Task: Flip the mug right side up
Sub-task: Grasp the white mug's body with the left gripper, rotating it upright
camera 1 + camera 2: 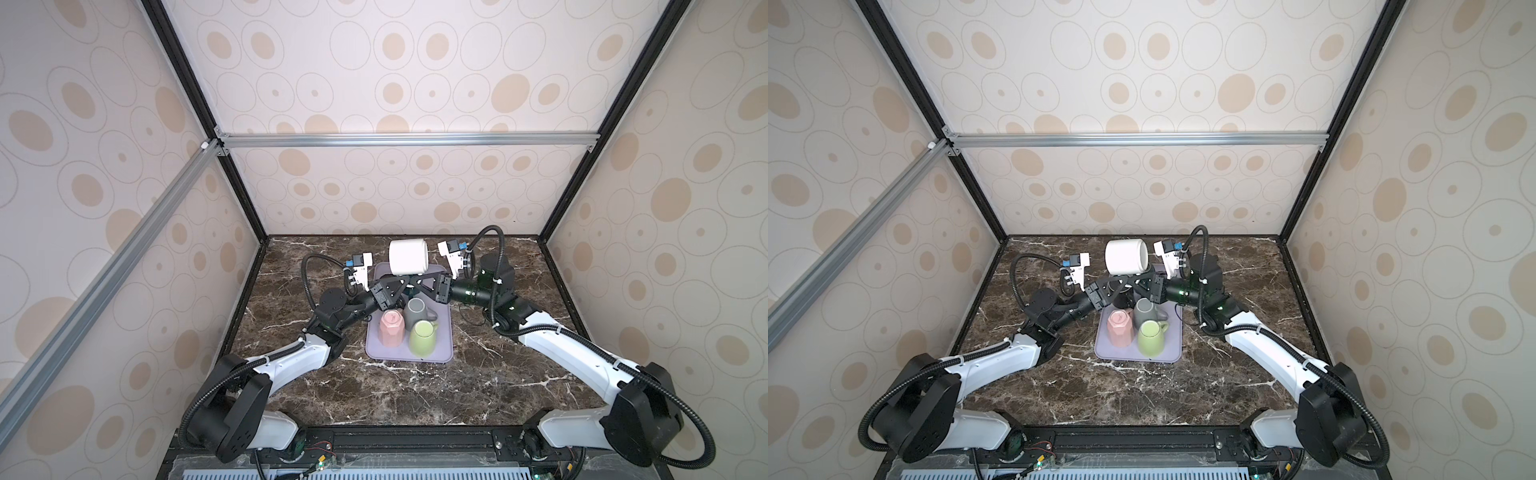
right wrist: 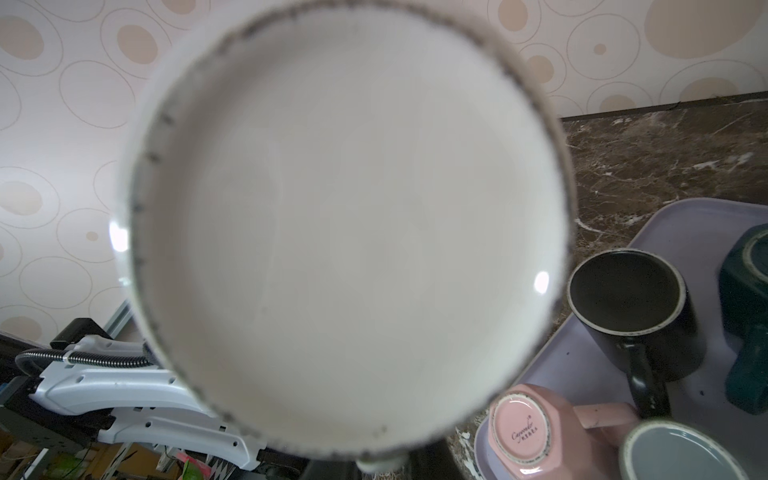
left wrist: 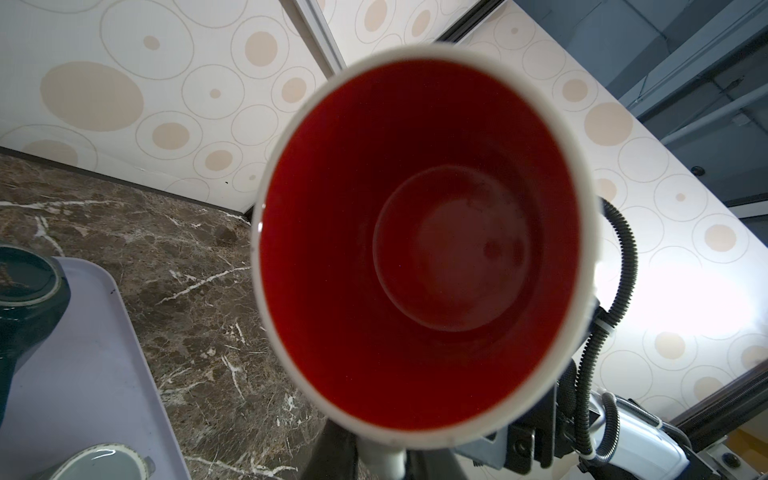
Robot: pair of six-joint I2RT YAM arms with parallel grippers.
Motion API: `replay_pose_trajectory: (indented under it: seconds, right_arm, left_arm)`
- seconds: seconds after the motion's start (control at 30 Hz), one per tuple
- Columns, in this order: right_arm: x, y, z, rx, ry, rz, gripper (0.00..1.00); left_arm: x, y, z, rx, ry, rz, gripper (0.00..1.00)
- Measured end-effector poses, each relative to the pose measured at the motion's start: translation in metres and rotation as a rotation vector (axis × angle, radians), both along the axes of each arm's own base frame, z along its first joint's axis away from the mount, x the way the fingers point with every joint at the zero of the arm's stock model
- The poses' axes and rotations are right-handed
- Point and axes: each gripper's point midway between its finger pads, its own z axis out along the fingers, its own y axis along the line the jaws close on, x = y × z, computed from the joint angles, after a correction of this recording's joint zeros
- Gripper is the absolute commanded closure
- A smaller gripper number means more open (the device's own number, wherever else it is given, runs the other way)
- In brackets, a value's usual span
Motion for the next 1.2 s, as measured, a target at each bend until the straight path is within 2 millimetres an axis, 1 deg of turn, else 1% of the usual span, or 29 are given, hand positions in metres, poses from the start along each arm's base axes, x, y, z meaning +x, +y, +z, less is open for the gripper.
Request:
replay_pose_trajectory:
  seconds: [0.03,0.07,0.3,0.47,0.63,0.8,0.9,1.0,1.13,1.2]
  right_arm:
    - [0.001,-0.001,-0.001,-0.004,-0.002,-0.005,1.0]
    - [0.002,-0.001,-0.003,-0.01,-0.002,-0.01,1.0]
    - [0.008,-0.003,-0.012,-0.032,0.017,-0.032,1.0]
    - [0.009,-0.003,-0.016,-0.04,0.03,-0.035,1.0]
    - [0.006,-0.002,-0.016,-0.045,0.028,-0.023,0.91]
    - [0.004,0.0,-0.012,-0.042,0.011,-0.016,0.77]
    - [0.003,0.001,-0.012,-0.039,0.017,-0.01,0.74]
    - [0.001,0.002,-0.013,-0.04,0.027,-0.003,0.68]
    - [-0.003,0.005,-0.013,-0.037,0.035,0.013,0.66]
    - [-0.004,0.005,-0.014,-0.038,0.038,0.013,0.63]
  left_arm:
    - [0.001,-0.001,-0.002,-0.009,0.01,-0.006,0.98]
    - [0.002,-0.002,-0.003,-0.017,0.018,-0.012,1.0]
    - [0.008,-0.004,-0.013,-0.04,0.068,-0.034,1.0]
    - [0.008,-0.003,-0.018,-0.012,0.089,-0.025,1.0]
    - [0.006,0.0,-0.018,0.058,0.079,0.004,1.0]
    - [0.004,0.002,-0.013,0.11,0.056,0.034,1.0]
    - [0.003,0.001,-0.013,0.132,0.032,0.04,1.0]
    - [0.002,0.0,-0.014,0.143,0.02,0.039,1.0]
    - [0.001,-0.002,-0.015,0.149,0.011,0.037,1.0]
    - [0.001,-0.002,-0.016,0.155,0.012,0.037,1.0]
